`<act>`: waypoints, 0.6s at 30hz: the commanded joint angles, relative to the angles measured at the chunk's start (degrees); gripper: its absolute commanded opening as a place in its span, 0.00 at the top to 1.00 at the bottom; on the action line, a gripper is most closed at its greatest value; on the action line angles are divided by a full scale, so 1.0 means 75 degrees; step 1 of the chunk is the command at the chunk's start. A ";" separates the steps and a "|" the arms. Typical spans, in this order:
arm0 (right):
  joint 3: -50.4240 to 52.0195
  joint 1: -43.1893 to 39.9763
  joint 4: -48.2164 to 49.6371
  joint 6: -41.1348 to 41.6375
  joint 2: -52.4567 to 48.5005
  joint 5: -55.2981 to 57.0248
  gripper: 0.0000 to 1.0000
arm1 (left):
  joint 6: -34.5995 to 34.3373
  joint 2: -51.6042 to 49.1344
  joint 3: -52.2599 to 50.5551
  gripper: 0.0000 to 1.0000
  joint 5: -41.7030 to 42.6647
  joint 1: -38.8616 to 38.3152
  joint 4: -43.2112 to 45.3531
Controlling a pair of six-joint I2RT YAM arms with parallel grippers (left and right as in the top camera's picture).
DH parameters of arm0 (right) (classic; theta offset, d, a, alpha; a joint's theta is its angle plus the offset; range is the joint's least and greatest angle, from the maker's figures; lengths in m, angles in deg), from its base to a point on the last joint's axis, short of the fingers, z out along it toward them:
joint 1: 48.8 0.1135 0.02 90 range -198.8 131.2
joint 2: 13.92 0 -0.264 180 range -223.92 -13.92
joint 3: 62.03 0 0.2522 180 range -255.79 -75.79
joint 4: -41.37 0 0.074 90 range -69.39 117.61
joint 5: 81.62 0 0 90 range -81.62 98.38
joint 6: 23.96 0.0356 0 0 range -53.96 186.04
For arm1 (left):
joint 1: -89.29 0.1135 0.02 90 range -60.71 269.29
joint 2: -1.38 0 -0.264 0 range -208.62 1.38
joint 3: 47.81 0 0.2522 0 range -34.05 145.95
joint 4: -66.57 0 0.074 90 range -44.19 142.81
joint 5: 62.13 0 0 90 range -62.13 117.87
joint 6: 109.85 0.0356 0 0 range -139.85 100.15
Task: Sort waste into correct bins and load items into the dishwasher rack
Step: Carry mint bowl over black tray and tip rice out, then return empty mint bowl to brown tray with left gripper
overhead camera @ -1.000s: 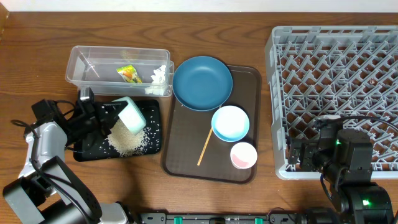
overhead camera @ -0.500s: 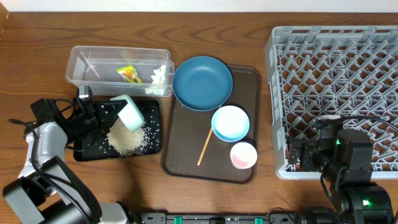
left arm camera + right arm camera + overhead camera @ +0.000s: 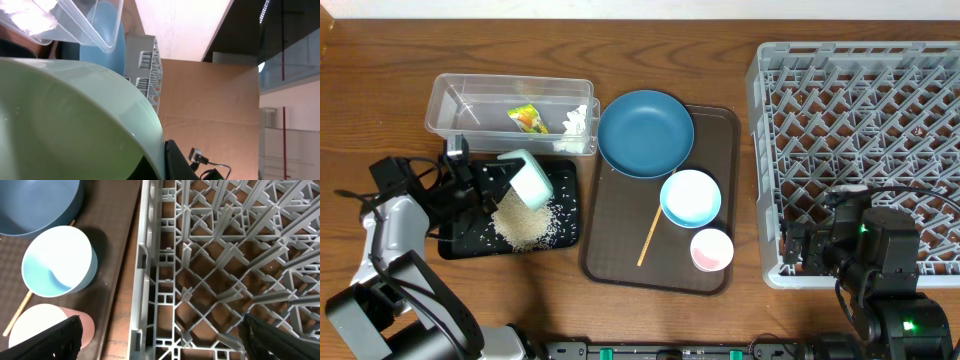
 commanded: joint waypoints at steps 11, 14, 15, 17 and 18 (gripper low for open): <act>-0.0128 0.0090 -0.0012 0.0017 0.0006 0.0023 0.01 | 0.0463 0.0746 0.0015 0.94 -0.0326 -0.0901 -0.0128; -0.0128 0.0090 -0.0012 0.0017 0.0006 0.0023 0.01 | 0.0463 0.1239 0.0017 0.94 -0.1180 -0.1326 -0.0207; -0.0128 0.0090 -0.0012 0.0017 0.0006 0.0023 0.01 | 0.0463 0.1448 0.0017 0.94 -0.1562 -0.1507 -0.0291; -0.0128 0.0090 -0.0012 0.0017 0.0006 0.0023 0.01 | 0.0466 0.1821 0.0017 0.94 -0.2358 -0.1912 -0.0414; -0.0128 0.0090 -0.0012 0.0017 0.0006 0.0023 0.01 | 0.0466 0.1999 0.0017 0.94 -0.2766 -0.2165 -0.0443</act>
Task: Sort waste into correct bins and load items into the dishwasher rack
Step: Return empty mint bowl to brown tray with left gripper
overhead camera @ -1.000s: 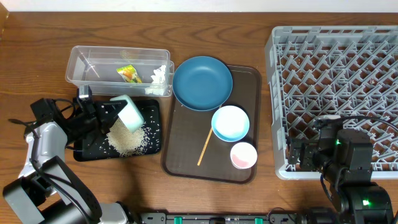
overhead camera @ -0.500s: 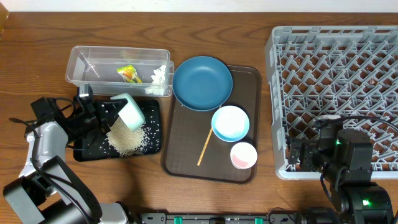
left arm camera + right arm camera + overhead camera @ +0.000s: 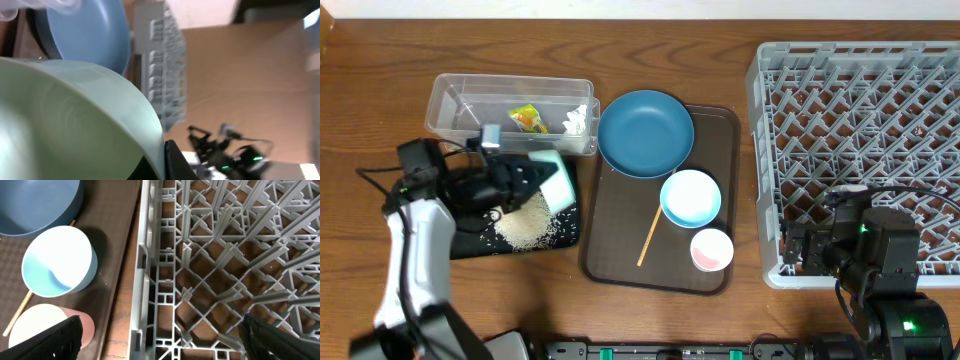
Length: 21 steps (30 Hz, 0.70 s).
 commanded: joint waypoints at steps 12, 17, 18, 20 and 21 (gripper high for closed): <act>-0.0128 0.0090 -0.0012 0.0017 0.0006 0.0023 0.01 | 0.0207 0.0679 0.0015 0.94 -0.5505 -0.4342 -0.0210; -0.0128 0.0090 -0.0032 0.0017 0.0006 0.0026 0.01 | 0.0204 0.0323 0.0015 0.94 -0.6656 -0.5648 -0.0146; -0.0128 0.0090 -0.0032 0.0017 0.0006 0.0026 0.01 | 0.0198 0.0233 0.0015 0.94 -0.6916 -0.5826 -0.0134; -0.0128 0.0090 -0.0035 0.0017 0.0006 0.0026 0.01 | 0.0085 0.0029 0.0015 0.94 -0.7461 -0.6132 -0.0096; -0.0128 0.0090 -0.0035 0.0017 0.0006 0.0026 0.01 | 0.0090 -0.0105 0.0015 0.94 -0.7600 -0.6271 -0.0038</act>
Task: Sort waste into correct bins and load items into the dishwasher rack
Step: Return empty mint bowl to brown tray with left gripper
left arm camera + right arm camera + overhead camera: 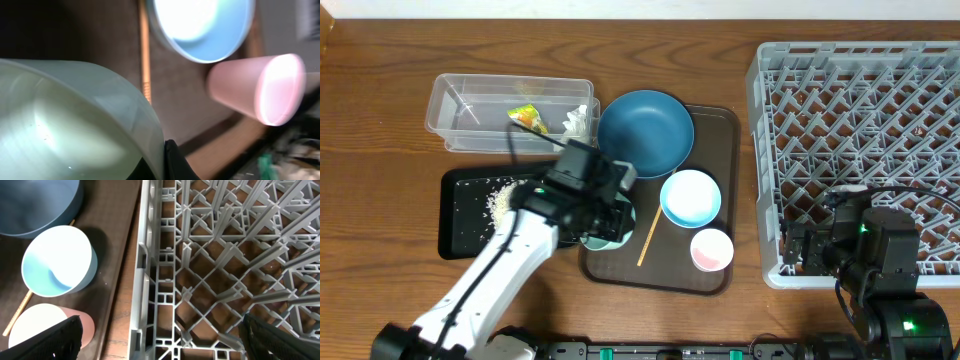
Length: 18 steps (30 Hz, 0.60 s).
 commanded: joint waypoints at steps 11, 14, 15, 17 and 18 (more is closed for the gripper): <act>-0.0128 0.0090 -0.0023 0.0017 0.0006 0.0026 0.01 | -0.0017 -0.1172 0.0015 0.92 -0.1218 -0.0857 0.0947; -0.0128 0.0090 -0.0020 0.0017 0.0006 0.0026 0.01 | -0.0015 -0.1169 0.0017 0.71 -0.1215 -0.0860 0.0947; -0.0128 0.0090 -0.0023 0.0017 0.0006 0.0026 0.01 | -0.0015 -0.1169 0.0017 0.69 -0.1218 -0.0860 0.0944; -0.0128 0.0090 -0.0023 0.0017 0.0006 0.0026 0.01 | -0.0017 -0.1169 0.0017 0.67 -0.1212 -0.0860 0.0933; -0.0128 0.0090 -0.0023 0.0017 0.0006 0.0023 0.01 | -0.0029 -0.1151 0.0023 0.65 -0.1209 -0.0860 0.0909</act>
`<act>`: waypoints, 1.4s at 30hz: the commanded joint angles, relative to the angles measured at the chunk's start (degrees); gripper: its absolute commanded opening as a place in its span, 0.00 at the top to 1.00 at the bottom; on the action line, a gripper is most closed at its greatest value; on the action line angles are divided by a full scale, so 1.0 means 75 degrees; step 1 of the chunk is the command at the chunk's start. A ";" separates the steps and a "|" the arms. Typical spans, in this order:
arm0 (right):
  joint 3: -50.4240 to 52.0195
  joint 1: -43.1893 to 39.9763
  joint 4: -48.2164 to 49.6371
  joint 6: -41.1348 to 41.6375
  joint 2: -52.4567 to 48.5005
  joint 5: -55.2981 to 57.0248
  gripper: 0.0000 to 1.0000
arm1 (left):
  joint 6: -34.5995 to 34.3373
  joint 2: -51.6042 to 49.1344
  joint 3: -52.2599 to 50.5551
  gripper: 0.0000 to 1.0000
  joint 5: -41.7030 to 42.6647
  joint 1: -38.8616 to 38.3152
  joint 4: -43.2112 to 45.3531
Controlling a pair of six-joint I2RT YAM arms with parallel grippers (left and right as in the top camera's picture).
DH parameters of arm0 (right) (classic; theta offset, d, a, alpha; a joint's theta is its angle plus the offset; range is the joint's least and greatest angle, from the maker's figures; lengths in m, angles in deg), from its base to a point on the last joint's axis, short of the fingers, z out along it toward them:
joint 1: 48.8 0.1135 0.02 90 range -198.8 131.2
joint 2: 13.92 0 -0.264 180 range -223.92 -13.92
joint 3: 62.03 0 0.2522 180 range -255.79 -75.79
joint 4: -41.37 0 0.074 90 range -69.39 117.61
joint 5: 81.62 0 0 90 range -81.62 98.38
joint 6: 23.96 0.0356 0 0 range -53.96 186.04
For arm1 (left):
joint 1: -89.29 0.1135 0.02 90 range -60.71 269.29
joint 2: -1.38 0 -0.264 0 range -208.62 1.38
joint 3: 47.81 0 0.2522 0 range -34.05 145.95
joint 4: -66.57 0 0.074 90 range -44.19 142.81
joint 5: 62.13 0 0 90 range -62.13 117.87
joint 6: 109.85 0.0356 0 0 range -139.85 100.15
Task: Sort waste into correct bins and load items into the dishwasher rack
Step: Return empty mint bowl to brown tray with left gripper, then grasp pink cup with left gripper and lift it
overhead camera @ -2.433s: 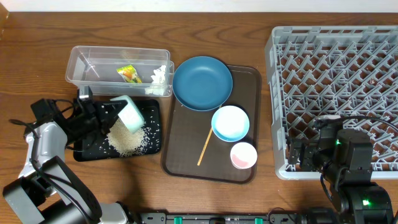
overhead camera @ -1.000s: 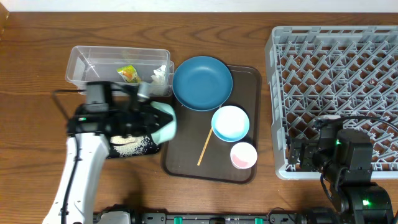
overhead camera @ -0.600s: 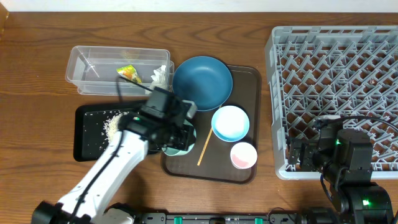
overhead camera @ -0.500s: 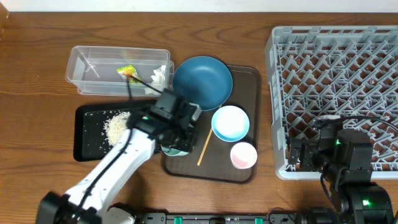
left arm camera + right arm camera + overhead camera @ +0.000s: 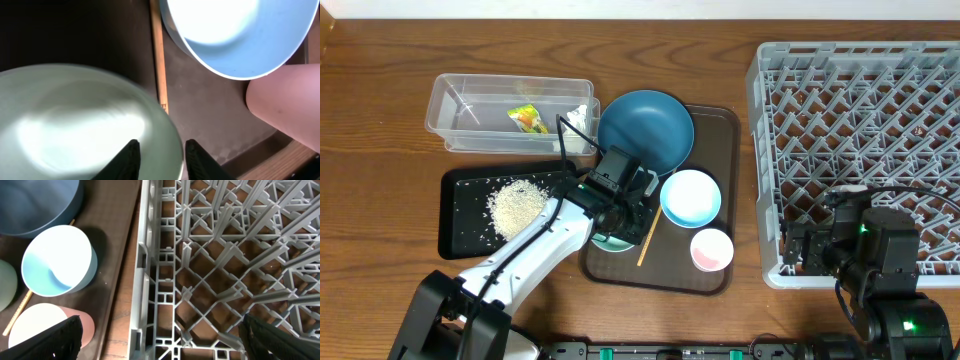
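A pale green bowl (image 5: 608, 240) sits upright on the brown tray (image 5: 715, 125), at its left front; it fills the lower left wrist view (image 5: 75, 125). My left gripper (image 5: 625, 215) is right over it, open, its fingertips (image 5: 131, 147) apart on either side of the rim. A wooden chopstick (image 5: 649, 238), a light blue bowl (image 5: 691, 197), a pink cup (image 5: 711, 249) and a blue plate (image 5: 645, 132) share the tray. My right gripper (image 5: 160, 342) hangs wide open over the front left corner of the grey dishwasher rack (image 5: 860, 150).
A black tray (image 5: 460, 235) with a heap of rice (image 5: 515, 205) lies left of the brown tray. Behind it stands a clear bin (image 5: 450, 115) holding a wrapper (image 5: 527, 118) and crumpled tissue. The rack fills the table's right side.
The green bowl, held just above the brown tray's left side, now rests on that tray. My left gripper has opened off its rim. The right arm is unchanged.
My left gripper held the green bowl tipped over the black tray, rice heaped below it. Then it held the bowl at that tray's right edge. Then it held it over the brown tray, where the bowl now stands released. The right gripper stayed open at the rack.
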 commanded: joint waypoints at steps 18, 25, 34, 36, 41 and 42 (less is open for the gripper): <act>-0.0128 0.0090 -0.0015 0.0017 0.0006 0.0026 0.01 | -0.0277 0.1515 0.0326 0.47 0.1247 -0.0495 0.0070; -0.0128 0.0090 -0.0015 0.0017 0.0006 0.0026 0.01 | -0.0280 0.1367 0.0326 0.48 0.0510 -0.1515 0.0475; -0.0128 0.0090 -0.0015 0.0017 0.0006 0.0026 0.01 | -0.0356 0.0726 0.0326 0.48 0.0017 -0.2267 0.0717; -0.0128 0.0090 -0.0015 0.0017 0.0006 0.0026 0.01 | -0.0498 0.0411 0.0326 0.48 0.0015 -0.2340 0.0950; -0.0128 0.0090 -0.0012 0.0017 0.0006 0.0026 0.01 | -0.0772 -0.0370 0.0326 0.48 0.0017 -0.2355 0.1396; -0.0128 0.0090 -0.0015 0.0017 0.0006 0.0026 0.01 | -0.0836 -0.0490 0.0326 0.52 0.0012 -0.2355 0.1425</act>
